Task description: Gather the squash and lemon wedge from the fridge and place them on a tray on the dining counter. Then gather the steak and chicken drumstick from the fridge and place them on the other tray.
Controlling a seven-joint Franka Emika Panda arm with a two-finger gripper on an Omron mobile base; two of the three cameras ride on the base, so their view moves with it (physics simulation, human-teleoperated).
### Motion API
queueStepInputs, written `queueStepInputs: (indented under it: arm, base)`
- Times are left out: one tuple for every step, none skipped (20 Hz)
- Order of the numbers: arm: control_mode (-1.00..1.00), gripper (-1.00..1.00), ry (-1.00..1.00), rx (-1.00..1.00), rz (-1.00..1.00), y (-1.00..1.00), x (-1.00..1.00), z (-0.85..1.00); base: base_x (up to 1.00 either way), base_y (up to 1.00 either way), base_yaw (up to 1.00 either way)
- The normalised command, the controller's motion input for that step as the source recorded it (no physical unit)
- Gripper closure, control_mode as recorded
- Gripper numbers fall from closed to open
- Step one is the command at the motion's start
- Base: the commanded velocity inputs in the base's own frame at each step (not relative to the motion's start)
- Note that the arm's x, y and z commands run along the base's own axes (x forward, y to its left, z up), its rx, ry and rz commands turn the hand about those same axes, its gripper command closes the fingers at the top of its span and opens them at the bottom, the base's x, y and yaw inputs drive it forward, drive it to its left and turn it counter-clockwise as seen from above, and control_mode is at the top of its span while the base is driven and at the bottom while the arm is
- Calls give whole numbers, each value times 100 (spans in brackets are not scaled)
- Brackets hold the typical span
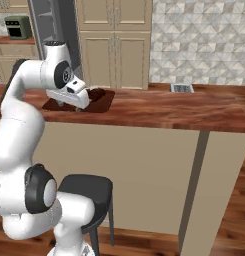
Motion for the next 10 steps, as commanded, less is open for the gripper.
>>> queueStepInputs:
  arm:
    - [-100, -100, -16, 0, 0, -9, -97, 32]
    - [-100, -100, -16, 0, 0, -6, -87, 41]
    - [-100, -100, -15, 0, 0, -4, -80, 43]
    - [-100, -100, -14, 0, 0, -4, -76, 43]
    - [-100, -100, -14, 0, 0, -5, -74, 43]
    - [-100, -100, -13, 0, 0, -4, -73, 41]
    - [-100, -100, -14, 0, 0, -2, -72, 36]
    - [-100, -100, -15, 0, 0, -2, -73, 35]
    - [-100, -100, -15, 0, 0, -1, -74, 35]
    - [-100, -100, -15, 0, 0, 0, -74, 35]
  base:
    - [0, 0, 0]
    - [0, 0, 0]
    - [0, 0, 0]
    - [0, 0, 0]
    - [0, 0, 0]
    - [0, 0, 0]
    - [0, 0, 0]
    - [0, 0, 0]
    - [0, 0, 0]
    - [0, 0, 0]
